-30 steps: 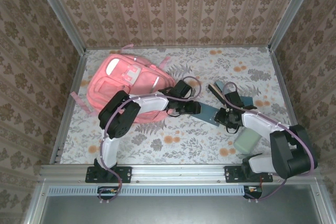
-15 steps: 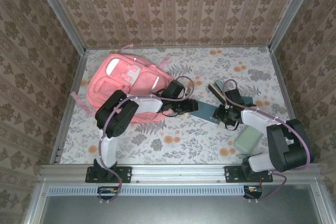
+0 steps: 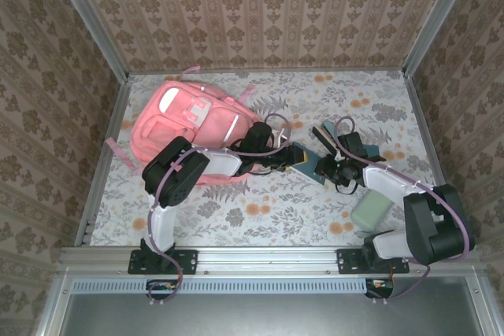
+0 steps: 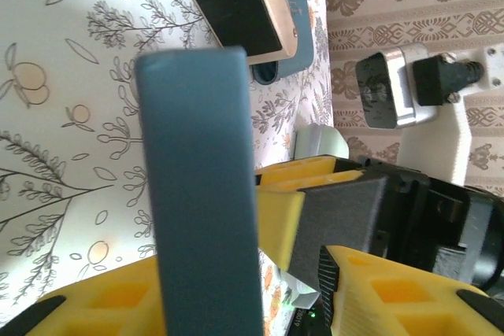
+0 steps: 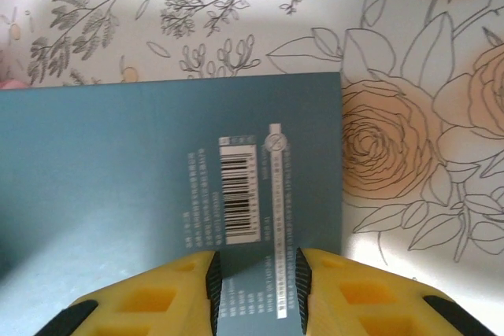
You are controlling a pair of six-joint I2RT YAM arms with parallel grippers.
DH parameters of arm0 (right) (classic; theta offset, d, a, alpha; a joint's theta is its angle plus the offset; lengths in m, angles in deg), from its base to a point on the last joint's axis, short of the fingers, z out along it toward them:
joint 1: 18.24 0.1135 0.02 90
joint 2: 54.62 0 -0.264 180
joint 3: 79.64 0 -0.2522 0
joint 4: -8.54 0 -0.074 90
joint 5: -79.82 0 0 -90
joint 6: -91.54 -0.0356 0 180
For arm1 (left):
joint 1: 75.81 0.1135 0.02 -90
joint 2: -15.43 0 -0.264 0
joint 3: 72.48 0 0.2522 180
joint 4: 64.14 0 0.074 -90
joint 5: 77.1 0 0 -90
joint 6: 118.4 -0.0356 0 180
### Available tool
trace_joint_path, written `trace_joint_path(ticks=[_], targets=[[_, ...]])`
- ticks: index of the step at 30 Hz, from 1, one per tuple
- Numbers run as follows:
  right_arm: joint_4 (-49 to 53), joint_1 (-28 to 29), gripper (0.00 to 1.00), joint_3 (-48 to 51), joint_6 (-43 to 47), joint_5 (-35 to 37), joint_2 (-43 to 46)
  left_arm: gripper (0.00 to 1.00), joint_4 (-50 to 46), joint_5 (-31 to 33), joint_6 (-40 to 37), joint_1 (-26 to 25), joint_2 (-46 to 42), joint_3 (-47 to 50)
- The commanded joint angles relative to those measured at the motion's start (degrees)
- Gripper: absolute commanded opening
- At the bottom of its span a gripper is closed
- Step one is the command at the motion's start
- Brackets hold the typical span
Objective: Pack books, pencil case, and school supplies into a backpack
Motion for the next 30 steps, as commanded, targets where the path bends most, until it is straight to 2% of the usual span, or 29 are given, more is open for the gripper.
trace_joint_path(ticks=[1,4,6,8,14,16,20,25,30], targets=[[0.13,0.13,0.34,-0.70,-0.03,-1.40,1.76,0.38,-1.32,-1.35,-1.52,0.43,-2.31,0.02],[0.89,0.07,0.36,-0.74,0.28,-1.32,2.63,0.21,-6.31,-0.46,-4.63,0.55,-3.35,-1.03],[1.92,-0.03,0.45,-1.01,0.80,-1.23,3.82,0.07,-9.29,-0.34,-6.23,0.78,-4.41,-1.69],[3.05,-0.29,0.53,-1.31,1.36,-1.22,5.82,0.01,-11.69,-0.25,-7.87,1.37,-6.22,-2.08],[3.49,-1.35,0.82,-1.76,2.39,-2.52,12.88,0.00,-10.89,-2.04,-7.32,4.41,-10.90,-0.43],[1.26,-2.04,0.87,-1.37,1.78,-5.84,13.92,0.00,-7.80,-2.93,-5.03,5.20,-12.08,0.58],[-6.17,-4.07,0.89,-0.32,-2.50,-15.04,12.85,0.00,-1.94,-4.46,-1.01,5.92,-13.84,1.17],[-20.21,-7.77,0.90,1.09,-10.30,-27.47,9.01,0.00,0.27,-7.33,1.22,5.94,-14.59,0.28],[-25.12,-9.87,0.88,0.14,-12.86,-33.95,5.82,0.00,3.16,-8.17,3.19,5.93,-15.02,1.26]])
